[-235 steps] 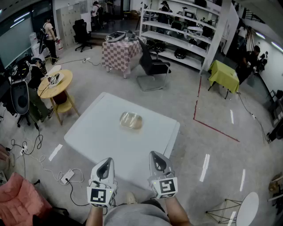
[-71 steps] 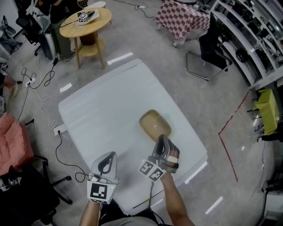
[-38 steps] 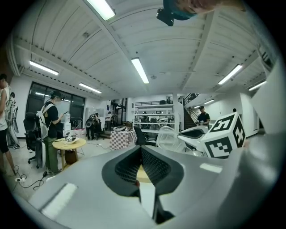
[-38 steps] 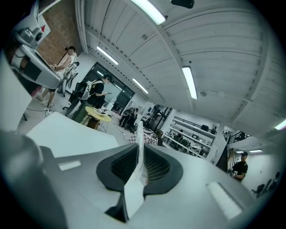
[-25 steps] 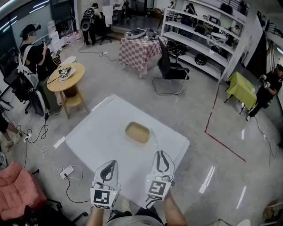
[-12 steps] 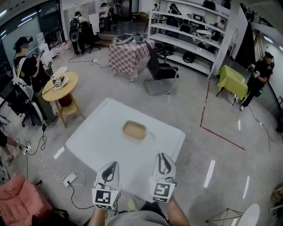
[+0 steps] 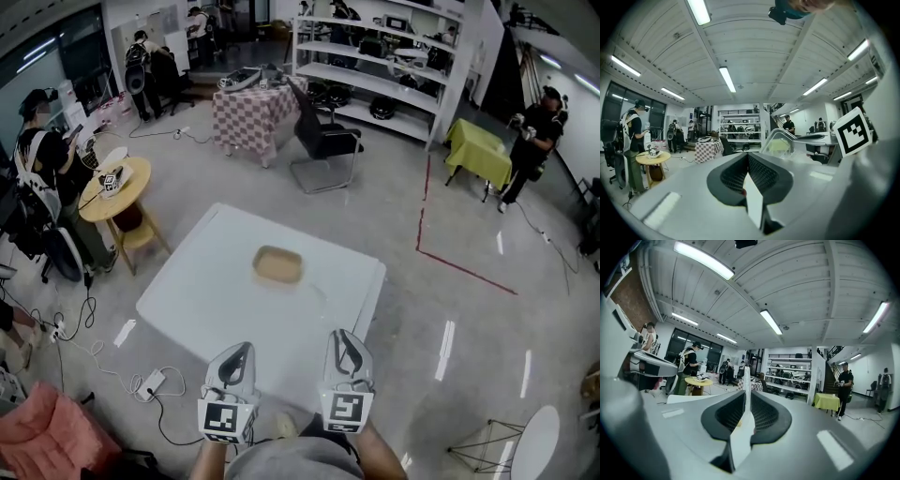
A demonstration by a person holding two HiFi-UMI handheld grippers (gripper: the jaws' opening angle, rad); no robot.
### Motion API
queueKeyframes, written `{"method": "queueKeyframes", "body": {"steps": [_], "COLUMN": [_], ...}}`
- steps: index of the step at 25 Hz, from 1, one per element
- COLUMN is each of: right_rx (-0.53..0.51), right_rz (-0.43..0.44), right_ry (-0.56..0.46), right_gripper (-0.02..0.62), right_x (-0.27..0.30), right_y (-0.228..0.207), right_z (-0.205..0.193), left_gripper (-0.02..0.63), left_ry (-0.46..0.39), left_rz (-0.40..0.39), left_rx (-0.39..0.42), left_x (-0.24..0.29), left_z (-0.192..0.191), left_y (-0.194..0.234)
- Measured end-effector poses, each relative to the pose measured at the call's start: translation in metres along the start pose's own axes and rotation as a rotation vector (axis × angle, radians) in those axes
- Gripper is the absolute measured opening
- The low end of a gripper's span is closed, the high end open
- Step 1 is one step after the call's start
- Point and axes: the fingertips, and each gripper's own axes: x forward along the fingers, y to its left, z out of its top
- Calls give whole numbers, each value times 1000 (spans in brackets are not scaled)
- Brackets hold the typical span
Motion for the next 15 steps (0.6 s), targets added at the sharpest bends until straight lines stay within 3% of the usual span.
{"method": "queueKeyframes", "body": {"steps": [15], "right_rx": [9], "right_rz": [-21], "right_ry": [53], "right_gripper": [40], "right_x": [-18], "right_y": [-8], "right_z": [-24], "left_gripper": [12], "left_ry": [31], "left_rz": [-41], "left_rx": [-5], "left_x": [-5], "left_z": [-10], "left_y": [-15]}}
